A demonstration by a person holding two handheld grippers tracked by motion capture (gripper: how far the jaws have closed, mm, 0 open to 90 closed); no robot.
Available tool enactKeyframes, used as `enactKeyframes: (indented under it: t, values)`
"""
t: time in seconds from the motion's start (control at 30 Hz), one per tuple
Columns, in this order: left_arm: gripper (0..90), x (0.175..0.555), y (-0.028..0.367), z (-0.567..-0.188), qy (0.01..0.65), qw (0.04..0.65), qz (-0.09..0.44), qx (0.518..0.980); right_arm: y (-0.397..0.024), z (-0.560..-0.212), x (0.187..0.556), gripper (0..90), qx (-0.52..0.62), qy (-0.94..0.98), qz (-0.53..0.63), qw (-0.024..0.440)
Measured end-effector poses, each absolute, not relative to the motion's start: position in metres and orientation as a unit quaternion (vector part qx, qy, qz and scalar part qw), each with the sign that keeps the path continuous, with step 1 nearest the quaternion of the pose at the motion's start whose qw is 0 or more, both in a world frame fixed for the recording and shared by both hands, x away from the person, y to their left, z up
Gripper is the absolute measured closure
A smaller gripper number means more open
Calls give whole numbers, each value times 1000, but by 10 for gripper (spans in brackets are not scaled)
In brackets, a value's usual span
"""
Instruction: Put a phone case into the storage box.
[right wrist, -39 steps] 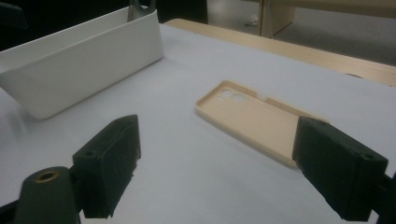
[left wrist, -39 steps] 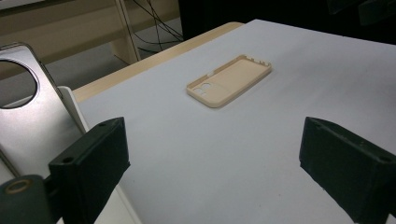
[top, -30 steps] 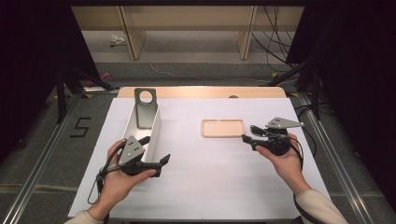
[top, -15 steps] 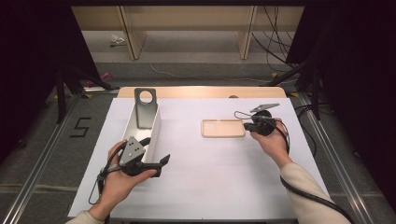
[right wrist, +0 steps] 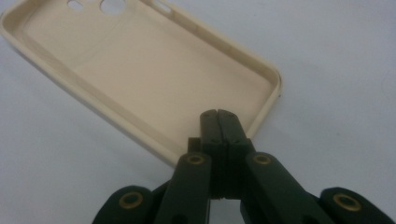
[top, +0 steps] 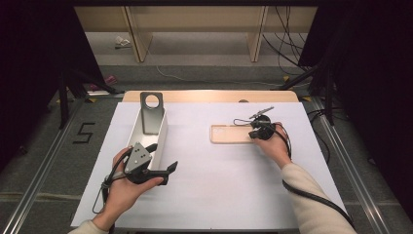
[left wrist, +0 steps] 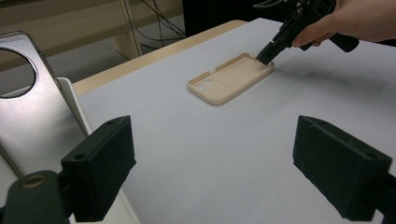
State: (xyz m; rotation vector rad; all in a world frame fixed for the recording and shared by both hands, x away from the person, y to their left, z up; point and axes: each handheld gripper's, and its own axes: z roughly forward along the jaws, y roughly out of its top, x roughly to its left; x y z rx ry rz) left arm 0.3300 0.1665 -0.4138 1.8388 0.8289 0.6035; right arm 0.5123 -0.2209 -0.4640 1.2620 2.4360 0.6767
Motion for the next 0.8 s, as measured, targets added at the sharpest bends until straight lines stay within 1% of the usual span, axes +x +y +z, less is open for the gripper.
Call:
enactKeyframes:
  t: [0.37, 0.8]
  values:
    - [125, 330, 166, -413, 341, 495, 249, 759, -216, -464, 508, 900, 441, 861, 214, 136]
    - [125, 329, 164, -413, 338, 497, 247, 760, -204, -460, 481, 900, 447, 870, 187, 90]
